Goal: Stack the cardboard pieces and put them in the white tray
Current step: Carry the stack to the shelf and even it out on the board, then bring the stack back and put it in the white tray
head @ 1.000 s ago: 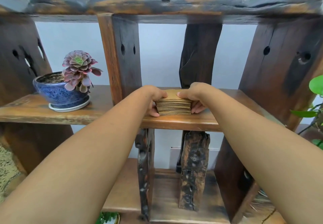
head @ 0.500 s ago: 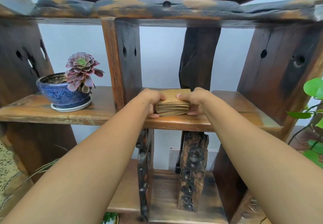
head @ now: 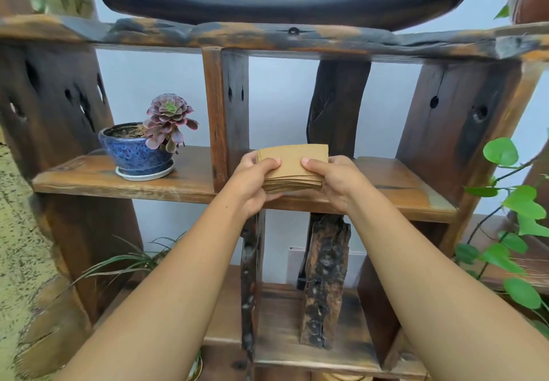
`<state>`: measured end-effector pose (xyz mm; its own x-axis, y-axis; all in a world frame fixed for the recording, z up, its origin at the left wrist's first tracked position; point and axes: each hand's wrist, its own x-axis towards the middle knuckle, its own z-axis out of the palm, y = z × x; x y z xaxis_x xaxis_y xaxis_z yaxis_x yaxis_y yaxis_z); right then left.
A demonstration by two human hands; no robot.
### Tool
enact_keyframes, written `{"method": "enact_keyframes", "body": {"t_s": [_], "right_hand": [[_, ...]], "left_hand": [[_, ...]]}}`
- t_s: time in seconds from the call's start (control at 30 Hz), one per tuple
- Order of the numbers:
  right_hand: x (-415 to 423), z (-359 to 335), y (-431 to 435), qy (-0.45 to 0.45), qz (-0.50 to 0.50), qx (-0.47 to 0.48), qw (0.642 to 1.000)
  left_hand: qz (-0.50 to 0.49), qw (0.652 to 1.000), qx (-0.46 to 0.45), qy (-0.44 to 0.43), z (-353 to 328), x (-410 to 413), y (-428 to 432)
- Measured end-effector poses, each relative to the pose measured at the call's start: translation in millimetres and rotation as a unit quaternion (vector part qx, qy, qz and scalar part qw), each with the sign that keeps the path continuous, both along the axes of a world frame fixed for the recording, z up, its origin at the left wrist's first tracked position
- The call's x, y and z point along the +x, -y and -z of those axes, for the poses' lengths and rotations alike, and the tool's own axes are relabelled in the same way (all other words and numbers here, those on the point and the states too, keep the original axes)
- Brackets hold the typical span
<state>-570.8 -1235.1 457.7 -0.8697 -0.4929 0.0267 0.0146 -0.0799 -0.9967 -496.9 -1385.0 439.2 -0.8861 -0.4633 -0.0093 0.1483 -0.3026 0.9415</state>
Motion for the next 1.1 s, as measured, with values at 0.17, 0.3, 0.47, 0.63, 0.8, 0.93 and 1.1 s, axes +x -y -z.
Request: {"method": "enact_keyframes", "body": {"t_s": [0.17,0.3,0.47,0.63,0.8,0.93,1.1], "right_hand": [[42,14,-11,-0.078,-0.042,0.015,0.996],[75,39,-16,-0.076,-0.024,0.022,0.997],[104,92,-37,-0.056,-0.003,0.077,0.995],[121,126,-85,-0.005,0.083,0.011,0.996],[141,132,-176,-0.008,0.186,-0.004,0.983],[178,144,-271,0.005,0.286,0.009,0.958],[257,167,-397,0.023,0.397,-0.008,0.917]], "left_hand": [[0.02,0.999,-0.035,-0.008,17,40,-16],[-0.022,0.997,-0.07,-0.037,47,69,-32],[0.005,0.994,-0.1,-0.052,96,99,-44],[0.035,0.987,-0.157,-0.009,120,95,-89],[0.142,0.97,-0.19,-0.045,127,87,-169],[0.235,0.955,-0.17,-0.055,137,98,-263],[0.349,0.922,-0.162,-0.048,152,136,-394]]}}
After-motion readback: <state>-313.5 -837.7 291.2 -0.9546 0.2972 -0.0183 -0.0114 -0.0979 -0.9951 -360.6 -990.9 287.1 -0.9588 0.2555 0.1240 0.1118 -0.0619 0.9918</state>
